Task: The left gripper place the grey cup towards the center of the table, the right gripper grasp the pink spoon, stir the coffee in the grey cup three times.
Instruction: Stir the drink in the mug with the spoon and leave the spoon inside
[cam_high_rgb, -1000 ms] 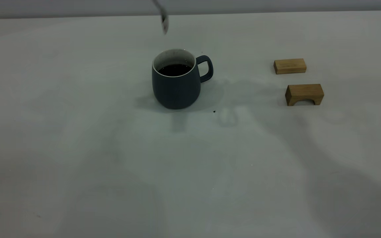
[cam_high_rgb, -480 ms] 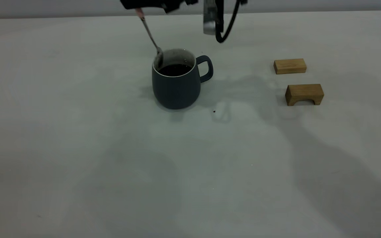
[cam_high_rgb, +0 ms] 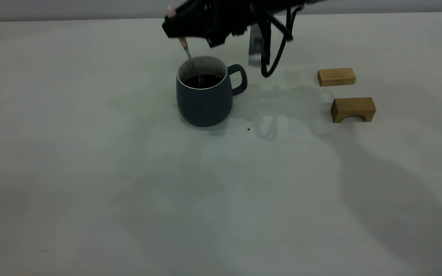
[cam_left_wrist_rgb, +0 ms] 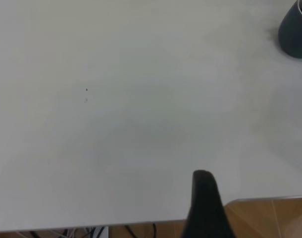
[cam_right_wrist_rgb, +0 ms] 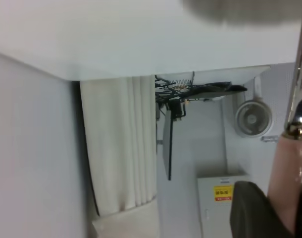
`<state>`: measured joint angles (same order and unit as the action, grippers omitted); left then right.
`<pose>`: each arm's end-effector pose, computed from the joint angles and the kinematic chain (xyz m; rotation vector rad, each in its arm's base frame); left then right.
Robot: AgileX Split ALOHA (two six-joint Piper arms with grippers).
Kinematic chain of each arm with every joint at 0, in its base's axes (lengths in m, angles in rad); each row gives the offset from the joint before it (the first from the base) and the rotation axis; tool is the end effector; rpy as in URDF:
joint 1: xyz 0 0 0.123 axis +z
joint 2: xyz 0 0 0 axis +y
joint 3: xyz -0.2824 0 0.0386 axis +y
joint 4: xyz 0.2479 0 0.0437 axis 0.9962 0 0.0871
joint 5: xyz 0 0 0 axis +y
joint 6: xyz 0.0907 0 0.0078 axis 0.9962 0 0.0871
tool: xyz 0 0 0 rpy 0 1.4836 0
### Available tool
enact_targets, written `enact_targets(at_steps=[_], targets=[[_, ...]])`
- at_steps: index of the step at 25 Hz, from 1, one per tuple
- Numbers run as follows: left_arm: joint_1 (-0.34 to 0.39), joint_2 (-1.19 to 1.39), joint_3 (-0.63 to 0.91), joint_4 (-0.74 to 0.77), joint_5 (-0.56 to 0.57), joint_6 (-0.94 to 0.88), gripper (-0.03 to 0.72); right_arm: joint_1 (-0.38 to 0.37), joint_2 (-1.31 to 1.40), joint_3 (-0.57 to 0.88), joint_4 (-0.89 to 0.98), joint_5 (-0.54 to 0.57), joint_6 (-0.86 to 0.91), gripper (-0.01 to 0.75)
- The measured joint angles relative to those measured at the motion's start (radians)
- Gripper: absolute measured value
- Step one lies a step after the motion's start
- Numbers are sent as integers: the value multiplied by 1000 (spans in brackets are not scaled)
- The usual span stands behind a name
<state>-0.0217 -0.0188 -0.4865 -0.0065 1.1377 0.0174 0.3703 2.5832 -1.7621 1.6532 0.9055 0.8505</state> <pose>-0.0096 -0.0003 0.2672 0.0420 2.1156 -0.0104 0.4463 0.2499 0.0550 -1.6153 -1.4172 -1.1648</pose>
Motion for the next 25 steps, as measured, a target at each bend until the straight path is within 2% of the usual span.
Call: enact_targets(at_steps=[10, 13, 20, 22, 25], targets=[[0, 0, 0, 0, 0, 0, 591, -23, 43, -2, 12, -3, -203, 128], [0, 0, 0, 0, 0, 0, 591, -38, 46, -2, -15, 5, -150, 128], [0, 0, 0, 0, 0, 0, 591, -40, 46, -2, -8, 65, 103, 128], [0, 0, 0, 0, 0, 0, 591, -40, 46, -2, 13, 77, 82, 128], [0, 0, 0, 0, 0, 0, 591, -40, 46, -3, 45, 78, -50, 128]])
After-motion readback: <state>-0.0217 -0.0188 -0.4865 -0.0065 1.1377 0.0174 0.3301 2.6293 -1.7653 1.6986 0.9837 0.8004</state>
